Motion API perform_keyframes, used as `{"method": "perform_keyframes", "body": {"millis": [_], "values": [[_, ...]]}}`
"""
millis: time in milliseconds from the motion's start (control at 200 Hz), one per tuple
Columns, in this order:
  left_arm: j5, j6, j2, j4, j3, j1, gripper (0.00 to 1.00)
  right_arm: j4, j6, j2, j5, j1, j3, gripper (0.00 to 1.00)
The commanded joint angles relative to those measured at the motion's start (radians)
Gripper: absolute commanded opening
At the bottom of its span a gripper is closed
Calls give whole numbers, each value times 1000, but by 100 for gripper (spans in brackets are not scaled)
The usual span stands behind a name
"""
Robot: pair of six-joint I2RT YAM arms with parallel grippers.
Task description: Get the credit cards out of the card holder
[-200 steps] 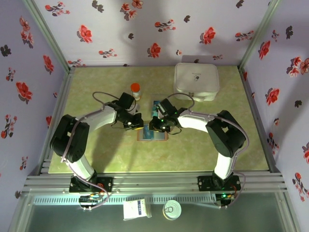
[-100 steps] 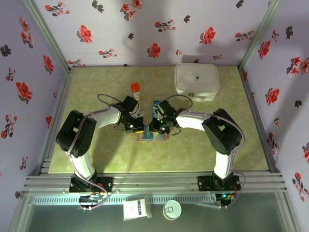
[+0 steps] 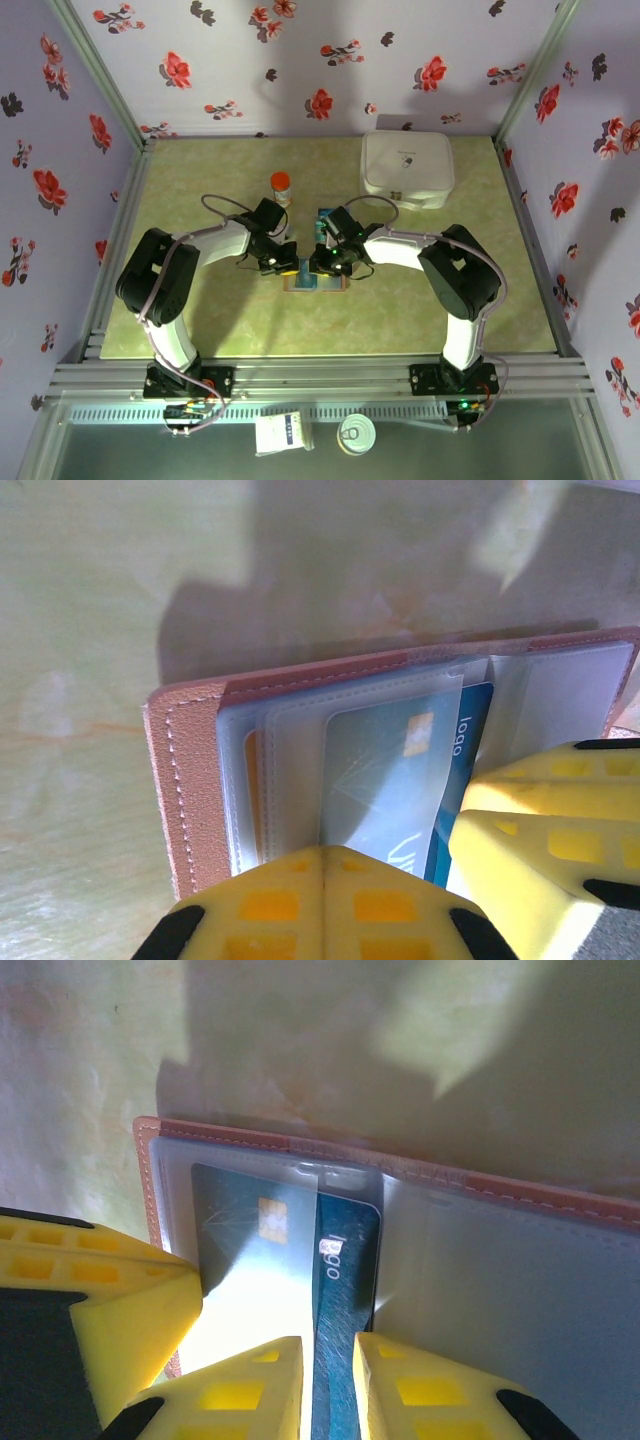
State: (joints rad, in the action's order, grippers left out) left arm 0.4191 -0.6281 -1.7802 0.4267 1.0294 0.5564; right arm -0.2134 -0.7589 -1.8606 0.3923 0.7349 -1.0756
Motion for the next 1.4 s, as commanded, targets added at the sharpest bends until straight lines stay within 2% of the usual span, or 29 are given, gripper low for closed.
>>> {"method": "perform_keyframes", "body": {"millis": [0, 195, 425, 690, 1150, 1395], "values": [[-14, 0, 38, 12, -14, -7, 4, -38, 8, 38, -27, -2, -11, 22], [-12, 4, 39, 15, -3, -12, 6, 45, -25, 40, 30, -2, 4, 23], [-3, 12, -9, 4, -11, -13, 0, 65, -34, -18, 66, -2, -8, 23], [-20, 18, -7, 9, -28, -21, 0, -38, -1, -11, -7, -2, -13, 22], [6, 6, 46, 20, 12, -23, 0, -36, 1, 102, -11, -6, -12, 23], [23, 16, 26, 40, 44, 0, 0, 1, -28, 89, 13, -20, 36, 23]]}}
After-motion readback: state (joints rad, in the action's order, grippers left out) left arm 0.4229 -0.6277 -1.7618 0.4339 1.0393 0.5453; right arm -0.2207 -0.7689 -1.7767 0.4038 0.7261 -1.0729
